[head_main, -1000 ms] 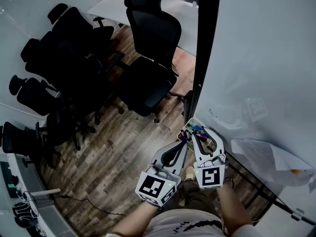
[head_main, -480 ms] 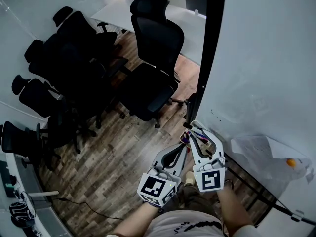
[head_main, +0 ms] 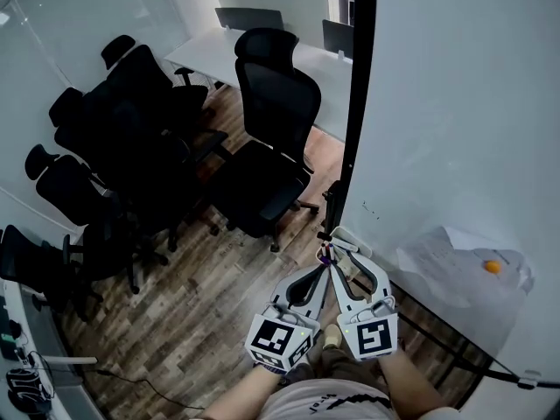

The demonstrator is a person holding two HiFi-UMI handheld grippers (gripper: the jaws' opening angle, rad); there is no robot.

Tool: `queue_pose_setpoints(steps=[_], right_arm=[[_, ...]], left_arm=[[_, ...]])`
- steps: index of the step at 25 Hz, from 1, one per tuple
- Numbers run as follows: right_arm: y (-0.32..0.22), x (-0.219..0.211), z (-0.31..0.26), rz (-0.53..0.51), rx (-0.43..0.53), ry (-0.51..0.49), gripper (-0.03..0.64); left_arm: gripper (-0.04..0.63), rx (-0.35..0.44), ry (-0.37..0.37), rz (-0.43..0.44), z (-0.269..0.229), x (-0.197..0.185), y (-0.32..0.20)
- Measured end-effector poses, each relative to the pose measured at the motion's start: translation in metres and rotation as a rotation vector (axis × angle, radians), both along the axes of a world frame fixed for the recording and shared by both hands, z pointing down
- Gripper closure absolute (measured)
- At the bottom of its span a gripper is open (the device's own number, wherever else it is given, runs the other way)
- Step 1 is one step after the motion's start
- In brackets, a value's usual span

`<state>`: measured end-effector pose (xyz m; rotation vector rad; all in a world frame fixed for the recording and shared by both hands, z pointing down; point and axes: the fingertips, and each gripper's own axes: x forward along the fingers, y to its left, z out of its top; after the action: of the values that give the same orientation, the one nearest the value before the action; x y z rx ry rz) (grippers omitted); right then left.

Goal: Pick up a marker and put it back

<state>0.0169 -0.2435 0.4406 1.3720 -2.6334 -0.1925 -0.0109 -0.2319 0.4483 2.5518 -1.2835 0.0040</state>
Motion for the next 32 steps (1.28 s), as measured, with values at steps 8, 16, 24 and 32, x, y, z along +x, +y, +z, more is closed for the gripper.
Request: queue_pose_setpoints(steps=[8, 16, 24, 32], right_arm=[[0.024, 0.003, -0.043, 0.029, -0.031, -0.098, 0.557], [0.049, 0.021, -0.067, 0.075, -0.089, -0.195, 0.583], [0.076, 0.020, -0.076, 0.054, -0.139, -0.272, 0.600], [0.084, 0.012, -0.074, 0.040, -0.150, -0.259, 0.603]], left_arm=[[0.584, 0.057, 0.010, 0.029, -0.033, -0.003, 0.018], [0.584, 0.118, 0.019, 0.070, -0.071, -0.003, 0.044], [0.584, 0.140, 0.026, 0.089, -0.088, -0.005, 0.065], [0.584, 0.144, 0.028, 0.076, -0.088, -0.010, 0.072]])
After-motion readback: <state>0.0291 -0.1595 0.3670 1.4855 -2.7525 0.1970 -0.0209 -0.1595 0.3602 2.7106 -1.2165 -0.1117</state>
